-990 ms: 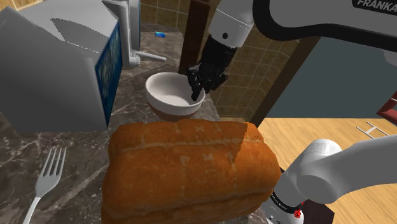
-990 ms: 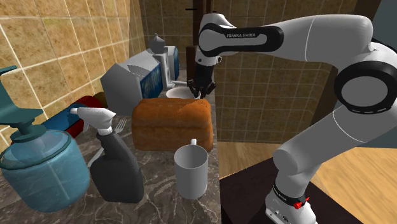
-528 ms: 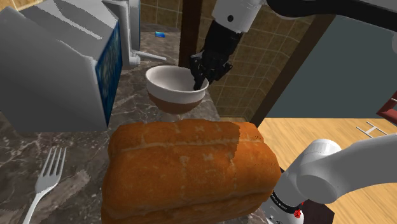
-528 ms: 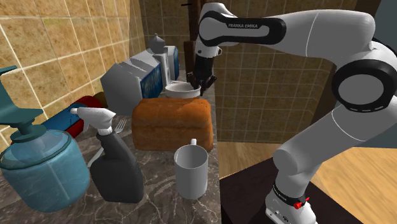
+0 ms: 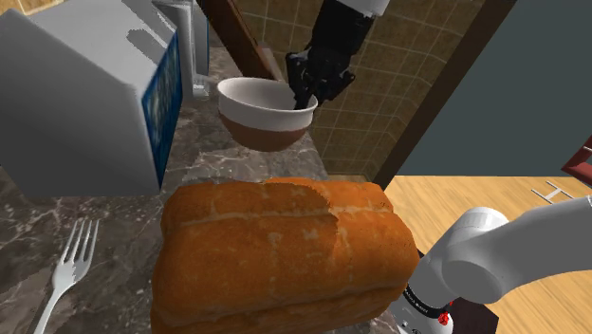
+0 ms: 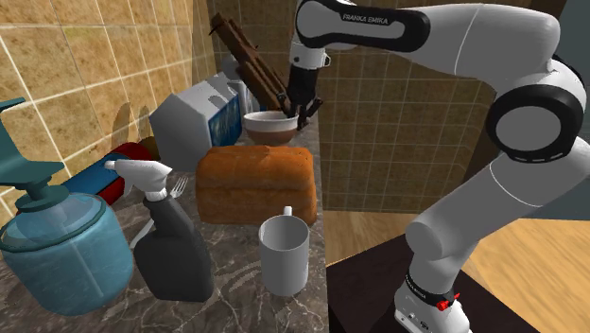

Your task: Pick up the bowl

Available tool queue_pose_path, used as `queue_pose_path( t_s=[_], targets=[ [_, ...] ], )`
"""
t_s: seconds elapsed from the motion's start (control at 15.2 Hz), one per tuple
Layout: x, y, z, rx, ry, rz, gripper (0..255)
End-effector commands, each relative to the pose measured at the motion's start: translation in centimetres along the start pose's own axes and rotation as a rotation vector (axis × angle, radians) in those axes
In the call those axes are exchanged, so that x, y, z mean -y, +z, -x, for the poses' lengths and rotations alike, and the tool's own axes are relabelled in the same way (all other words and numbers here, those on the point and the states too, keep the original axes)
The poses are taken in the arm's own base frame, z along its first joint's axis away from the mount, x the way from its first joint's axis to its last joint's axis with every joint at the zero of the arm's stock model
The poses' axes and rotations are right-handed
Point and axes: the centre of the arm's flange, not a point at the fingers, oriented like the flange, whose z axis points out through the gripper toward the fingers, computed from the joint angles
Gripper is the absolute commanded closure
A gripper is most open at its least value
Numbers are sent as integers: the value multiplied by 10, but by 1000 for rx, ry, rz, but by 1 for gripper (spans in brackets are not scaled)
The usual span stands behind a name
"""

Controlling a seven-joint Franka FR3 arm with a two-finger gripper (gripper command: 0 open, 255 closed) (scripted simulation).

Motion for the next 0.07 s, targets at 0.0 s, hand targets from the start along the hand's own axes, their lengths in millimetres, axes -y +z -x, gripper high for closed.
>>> queue_pose_path(
  t_s=[0.0],
  targets=[
    [-1, -3, 0, -1, 0, -1, 255]
  ],
)
